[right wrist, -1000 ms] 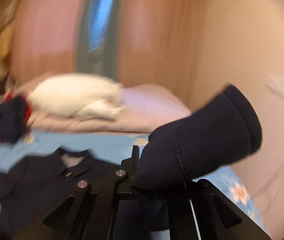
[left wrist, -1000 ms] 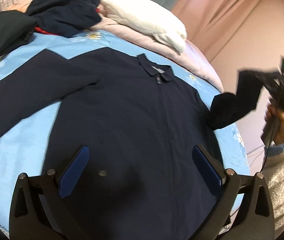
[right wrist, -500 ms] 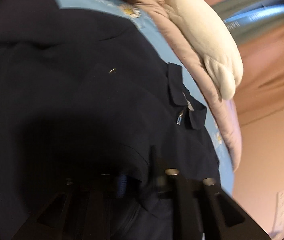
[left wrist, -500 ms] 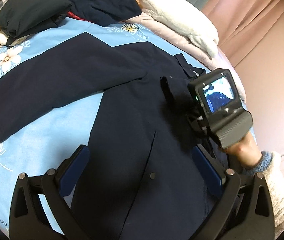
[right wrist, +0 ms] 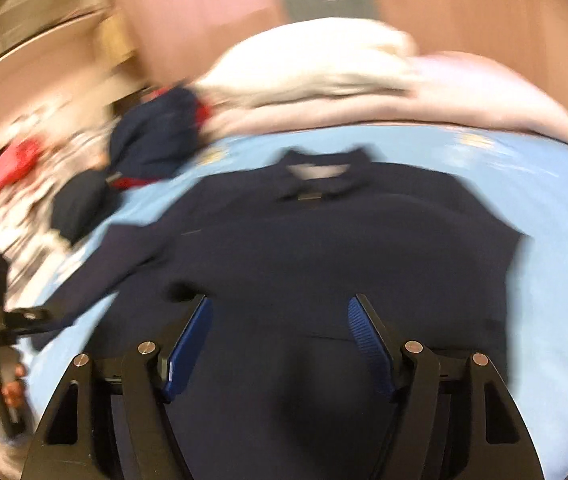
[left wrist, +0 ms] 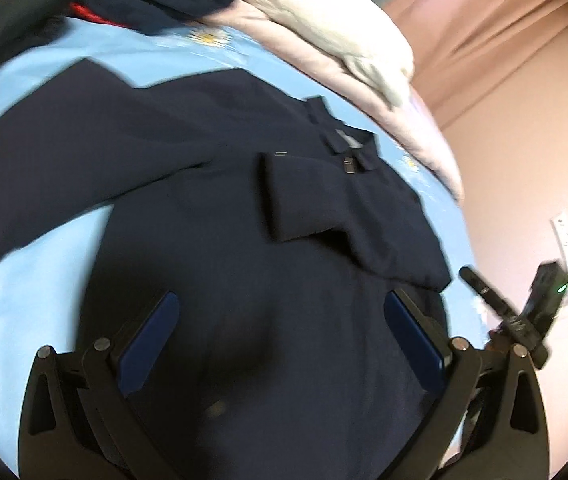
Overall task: Fold large clothes
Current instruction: 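Fold the held sleeve across the jacket body with the right tool, release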
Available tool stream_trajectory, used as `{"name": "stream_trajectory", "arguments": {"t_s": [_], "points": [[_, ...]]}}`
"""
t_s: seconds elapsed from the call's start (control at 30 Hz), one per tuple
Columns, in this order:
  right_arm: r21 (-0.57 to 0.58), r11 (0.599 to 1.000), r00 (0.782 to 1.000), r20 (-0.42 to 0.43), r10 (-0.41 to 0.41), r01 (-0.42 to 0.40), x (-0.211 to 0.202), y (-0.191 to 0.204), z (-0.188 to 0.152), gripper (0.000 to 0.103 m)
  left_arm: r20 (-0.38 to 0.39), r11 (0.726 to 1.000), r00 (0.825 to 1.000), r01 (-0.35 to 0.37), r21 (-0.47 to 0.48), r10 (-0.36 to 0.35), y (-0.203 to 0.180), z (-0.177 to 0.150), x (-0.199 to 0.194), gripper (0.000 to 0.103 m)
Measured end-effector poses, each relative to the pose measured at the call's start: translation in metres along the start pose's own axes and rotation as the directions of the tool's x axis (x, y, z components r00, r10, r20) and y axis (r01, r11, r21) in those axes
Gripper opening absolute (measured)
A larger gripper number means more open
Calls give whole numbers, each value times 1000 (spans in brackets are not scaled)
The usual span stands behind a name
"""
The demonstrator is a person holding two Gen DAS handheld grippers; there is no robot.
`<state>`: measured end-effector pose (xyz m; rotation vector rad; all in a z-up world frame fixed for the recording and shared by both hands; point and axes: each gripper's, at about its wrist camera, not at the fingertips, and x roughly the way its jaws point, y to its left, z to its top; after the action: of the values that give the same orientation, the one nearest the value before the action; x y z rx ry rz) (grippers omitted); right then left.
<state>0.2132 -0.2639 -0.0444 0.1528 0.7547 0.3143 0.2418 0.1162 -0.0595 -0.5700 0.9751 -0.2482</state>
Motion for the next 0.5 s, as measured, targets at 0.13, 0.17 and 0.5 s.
{"name": "stream_trajectory", "arguments": {"t_s": [0.13,0.17,0.5], "points": [[118,993,1000,18,-14,12,1,-38,4,66,-72,993,991,116,-12,-117,-35,32,48,91],[138,990,1000,31,-3,-1,2,-43,5,65,-81,988,985,153,-21,-154,-44,39,57,83],[149,987,997,-57,-50,58,45,-64,-10,54,-143,987,978,147,-58,-154,-66,58,146,83]]}}
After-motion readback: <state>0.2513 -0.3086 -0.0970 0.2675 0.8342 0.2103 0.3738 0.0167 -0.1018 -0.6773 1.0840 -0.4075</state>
